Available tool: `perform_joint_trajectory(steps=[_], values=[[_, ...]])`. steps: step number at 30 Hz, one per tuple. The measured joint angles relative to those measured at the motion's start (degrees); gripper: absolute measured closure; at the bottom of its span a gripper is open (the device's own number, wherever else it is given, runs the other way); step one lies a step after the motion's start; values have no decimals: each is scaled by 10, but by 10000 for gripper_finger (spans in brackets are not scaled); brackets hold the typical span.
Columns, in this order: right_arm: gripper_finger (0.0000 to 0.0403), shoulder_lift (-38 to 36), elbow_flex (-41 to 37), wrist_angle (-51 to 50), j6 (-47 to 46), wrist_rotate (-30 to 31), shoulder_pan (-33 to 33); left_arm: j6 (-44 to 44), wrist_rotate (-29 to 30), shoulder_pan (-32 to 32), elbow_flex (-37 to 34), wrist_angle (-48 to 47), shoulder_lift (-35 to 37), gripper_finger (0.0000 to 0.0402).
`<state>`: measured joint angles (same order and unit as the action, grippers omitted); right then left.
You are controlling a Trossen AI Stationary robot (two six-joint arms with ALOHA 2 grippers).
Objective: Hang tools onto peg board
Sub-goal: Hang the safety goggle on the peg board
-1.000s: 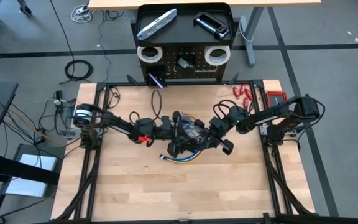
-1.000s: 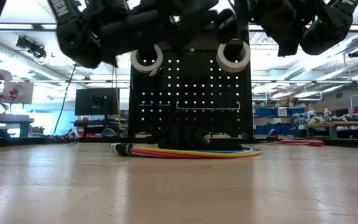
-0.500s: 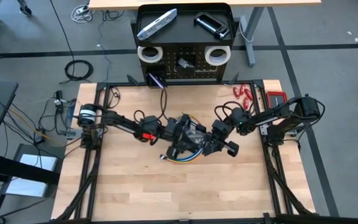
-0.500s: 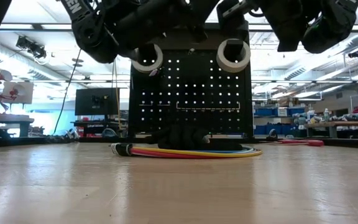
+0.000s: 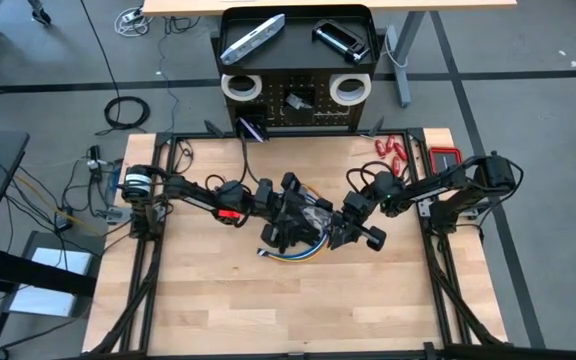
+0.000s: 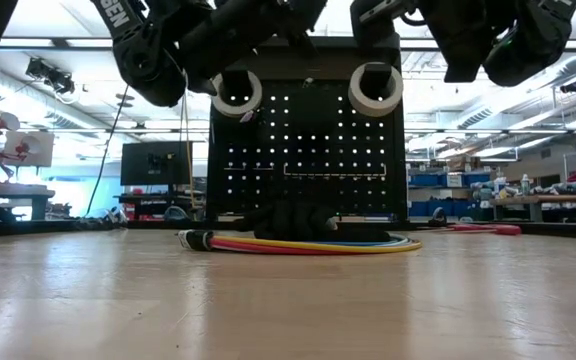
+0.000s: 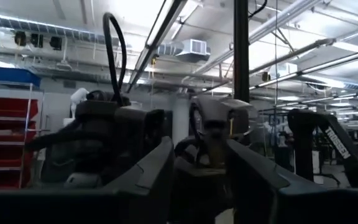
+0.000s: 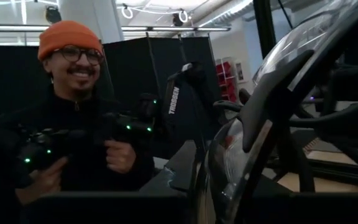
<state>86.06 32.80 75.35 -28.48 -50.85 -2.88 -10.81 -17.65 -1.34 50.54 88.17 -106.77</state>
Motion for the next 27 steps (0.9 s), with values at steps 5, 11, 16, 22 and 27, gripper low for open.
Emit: perform_joint_trajectory(steps=[5,11,16,22,27], values=[[369,0,0,0,1,3,-7,-2,3,-1,2,11,0,257],[359,0,0,0,2,3,-12,-2,13,-2,2,12,0,327],[342,0,0,0,-6,20,-12,-11,16,-2,8,11,0,384],[324,-27,0,-12,-102,-2,-37,-28,22,-25,6,-51,42,384],[301,-107,-12,-150,-59,3,-63,24,69,-35,-3,-206,116,384]])
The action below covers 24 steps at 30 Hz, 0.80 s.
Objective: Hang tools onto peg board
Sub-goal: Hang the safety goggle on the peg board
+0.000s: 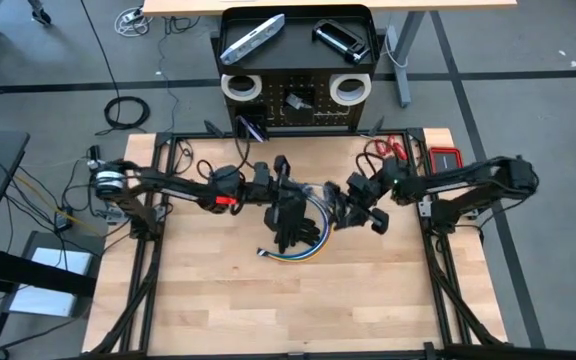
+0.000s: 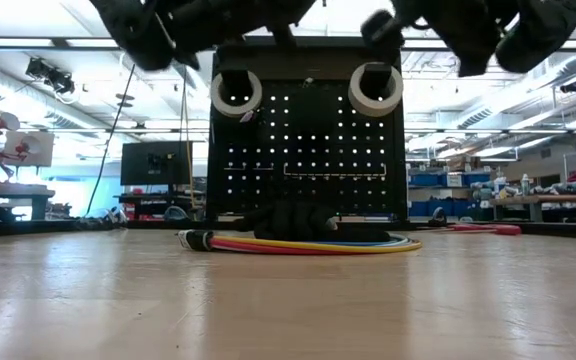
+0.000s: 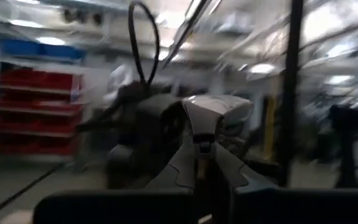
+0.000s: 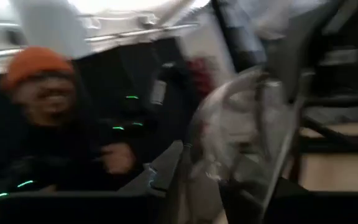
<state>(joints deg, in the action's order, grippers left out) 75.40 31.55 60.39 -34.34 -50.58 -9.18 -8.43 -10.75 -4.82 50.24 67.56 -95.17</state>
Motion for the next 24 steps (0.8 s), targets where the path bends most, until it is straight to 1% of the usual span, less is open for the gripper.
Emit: perform_joint_trajectory(steps=[2,4,5,7,9,11,13,17,20,22,24], values=[[292,-40,-5,-103,51,36,-10,33,34,6,0,-63,29,384],[285,-82,-5,-212,116,87,-15,57,73,12,0,-114,53,384],[282,-102,-5,-261,148,125,-15,64,87,14,0,-133,61,384],[276,-134,-4,-341,202,217,-9,65,117,12,0,-165,73,384],[266,-154,-4,-386,245,302,2,62,140,10,0,-178,74,384],[252,-162,-5,-401,271,375,16,49,159,5,0,-179,69,384],[234,-160,-5,-406,288,435,27,32,171,0,0,-174,60,384],[193,-131,-8,-408,301,527,43,18,174,-2,1,-119,25,384],[166,-110,-7,-388,307,557,46,8,174,-2,1,-113,12,384],[151,-105,-7,-390,312,566,46,7,174,-4,1,-126,9,384],[138,-107,-7,-386,314,590,47,8,176,-5,1,-127,9,384]])
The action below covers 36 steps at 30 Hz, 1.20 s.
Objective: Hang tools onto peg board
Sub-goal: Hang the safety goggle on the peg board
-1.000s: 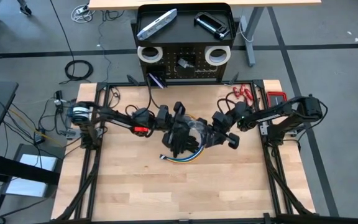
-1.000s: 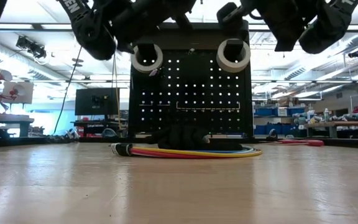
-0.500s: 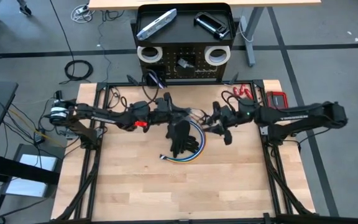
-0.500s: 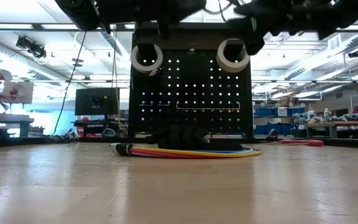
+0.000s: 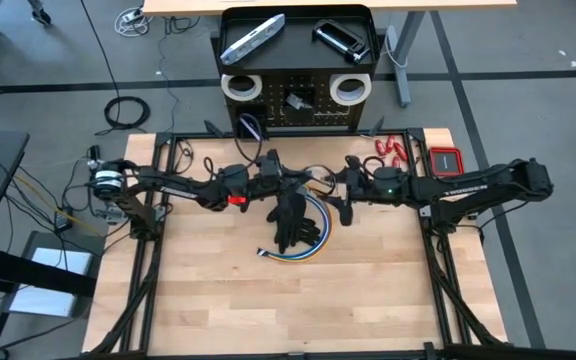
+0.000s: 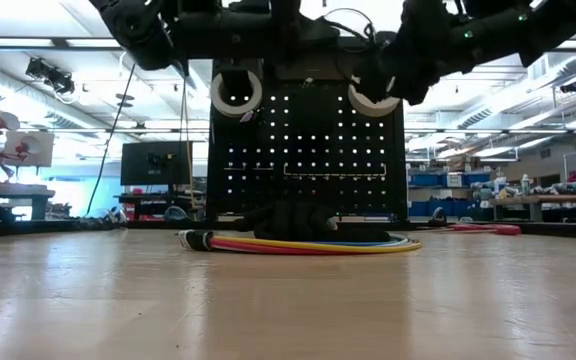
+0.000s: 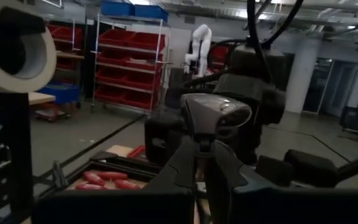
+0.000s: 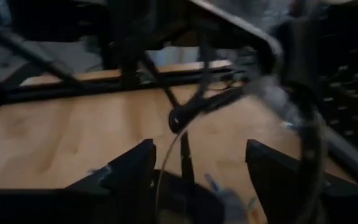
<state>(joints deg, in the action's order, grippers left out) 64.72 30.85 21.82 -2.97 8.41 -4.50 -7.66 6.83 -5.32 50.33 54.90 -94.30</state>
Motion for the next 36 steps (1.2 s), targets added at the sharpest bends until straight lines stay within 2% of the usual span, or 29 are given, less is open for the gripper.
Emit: perform_joint_trajectory(steps=[6,12,15,18,22,26,30,33,36], values=[[130,-3,0,43,4,69,1,1,17,1,0,-15,1,384],[137,-3,1,41,6,73,4,-2,59,0,0,-18,3,383],[131,-3,1,39,11,98,11,-13,97,1,0,-20,3,383],[125,-8,1,39,30,161,26,-27,139,0,0,-21,3,382],[125,-13,1,46,71,239,53,-42,148,0,0,-34,3,382],[135,-10,1,62,96,235,89,-95,151,-5,0,-44,3,381],[156,48,2,87,88,223,121,-152,159,-18,0,-38,3,381],[174,130,3,183,90,222,132,-182,159,-24,0,-28,3,381],[192,212,26,211,108,252,134,-197,159,-25,0,-28,2,381]])
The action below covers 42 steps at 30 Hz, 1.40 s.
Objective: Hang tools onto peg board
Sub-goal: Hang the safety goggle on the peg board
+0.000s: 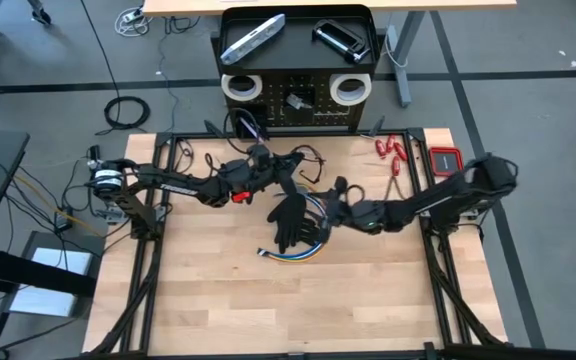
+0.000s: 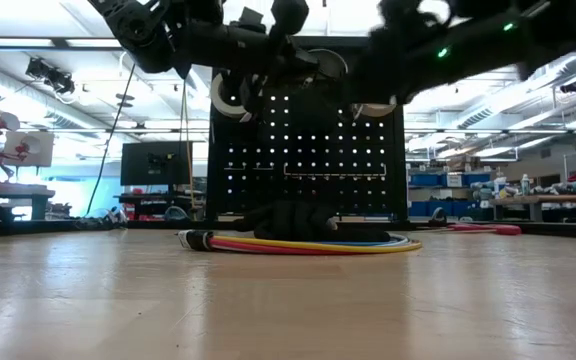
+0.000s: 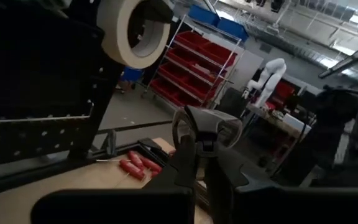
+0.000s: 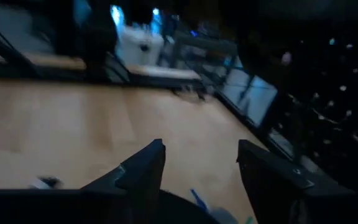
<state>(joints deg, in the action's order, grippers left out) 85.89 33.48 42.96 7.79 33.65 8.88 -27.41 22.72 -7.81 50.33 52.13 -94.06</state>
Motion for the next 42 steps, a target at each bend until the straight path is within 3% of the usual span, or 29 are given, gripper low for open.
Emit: perform_joint_trajectory(steps=[9,17,20,29,33,37,42], values=[[261,115,104,7,104,159,0,-37,-32,0,0,24,0,381],[303,111,124,8,129,328,-3,-43,-41,1,0,21,0,381],[309,99,124,10,128,365,-1,-40,-43,1,0,9,0,380],[311,44,124,-13,66,369,9,-4,-33,17,0,-9,-1,380],[311,23,124,-42,26,325,17,1,-28,20,0,-9,-1,380],[309,11,124,-74,-27,290,46,6,-29,19,0,-14,-1,380],[289,-21,124,-140,-53,290,102,36,2,16,0,-13,-1,380]])
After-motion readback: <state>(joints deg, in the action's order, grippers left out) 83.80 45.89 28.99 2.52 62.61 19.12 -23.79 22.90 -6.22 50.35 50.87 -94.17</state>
